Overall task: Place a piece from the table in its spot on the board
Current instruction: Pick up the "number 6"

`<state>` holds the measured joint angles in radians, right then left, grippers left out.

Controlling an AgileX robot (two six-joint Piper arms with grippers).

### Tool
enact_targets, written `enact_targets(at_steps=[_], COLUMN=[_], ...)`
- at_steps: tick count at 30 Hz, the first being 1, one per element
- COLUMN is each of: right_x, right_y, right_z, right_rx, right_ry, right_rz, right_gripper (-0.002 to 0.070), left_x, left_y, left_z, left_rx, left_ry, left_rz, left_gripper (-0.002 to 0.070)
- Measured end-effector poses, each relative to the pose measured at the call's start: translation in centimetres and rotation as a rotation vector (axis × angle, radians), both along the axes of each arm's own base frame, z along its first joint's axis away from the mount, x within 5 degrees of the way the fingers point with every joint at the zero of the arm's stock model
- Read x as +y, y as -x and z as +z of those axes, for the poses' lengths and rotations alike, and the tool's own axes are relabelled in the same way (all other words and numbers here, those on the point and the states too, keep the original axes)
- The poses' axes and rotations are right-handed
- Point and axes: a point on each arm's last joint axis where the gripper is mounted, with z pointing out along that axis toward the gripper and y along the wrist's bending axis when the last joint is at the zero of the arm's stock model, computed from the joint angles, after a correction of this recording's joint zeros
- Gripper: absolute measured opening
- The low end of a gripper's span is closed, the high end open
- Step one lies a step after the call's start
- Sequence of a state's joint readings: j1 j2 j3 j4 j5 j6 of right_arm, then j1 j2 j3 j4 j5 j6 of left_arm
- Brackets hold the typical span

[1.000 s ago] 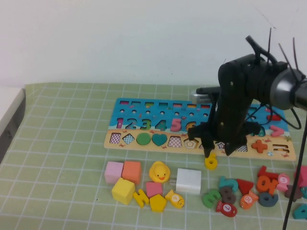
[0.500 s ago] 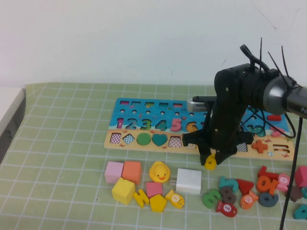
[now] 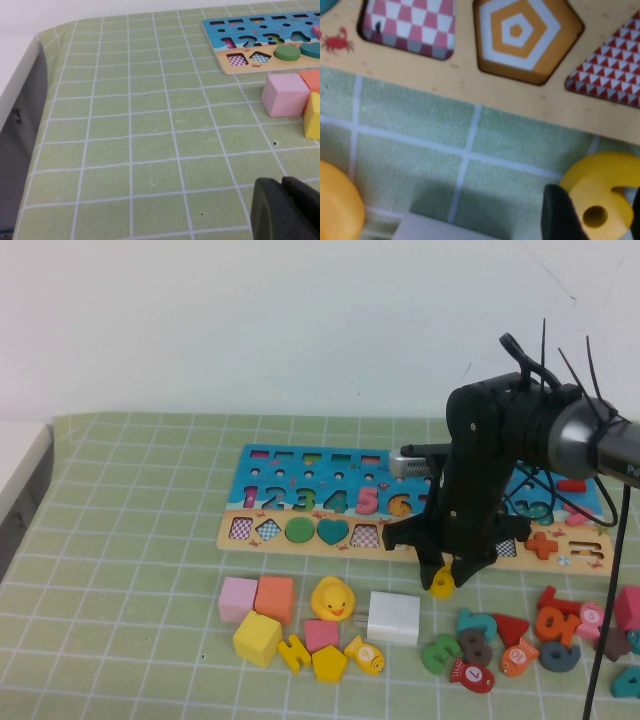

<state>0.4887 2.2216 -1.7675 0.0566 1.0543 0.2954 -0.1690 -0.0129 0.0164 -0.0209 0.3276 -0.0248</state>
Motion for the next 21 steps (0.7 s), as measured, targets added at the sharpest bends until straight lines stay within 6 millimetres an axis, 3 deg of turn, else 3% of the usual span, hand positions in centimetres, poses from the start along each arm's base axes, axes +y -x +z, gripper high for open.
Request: enact_targets(at_steps=[12, 21], right_x=[-0.1, 0.5], right_y=[0.2, -1.0], right_z=[0.1, 3.4], right_rx=[0.017, -0.062], right_ry=[0.012, -0.025], right_rz=[0.042, 0.072], right_gripper=[0.0294, 0.0294], left_x=[0.0, 0.0], left_y=[0.0, 0.0], left_z=[0.0, 0.0], left_rx=[0.0, 0.0], left_ry=[0.0, 0.0], left_rz=[0.0, 0.0], left_gripper=[-0.0002, -0.0002])
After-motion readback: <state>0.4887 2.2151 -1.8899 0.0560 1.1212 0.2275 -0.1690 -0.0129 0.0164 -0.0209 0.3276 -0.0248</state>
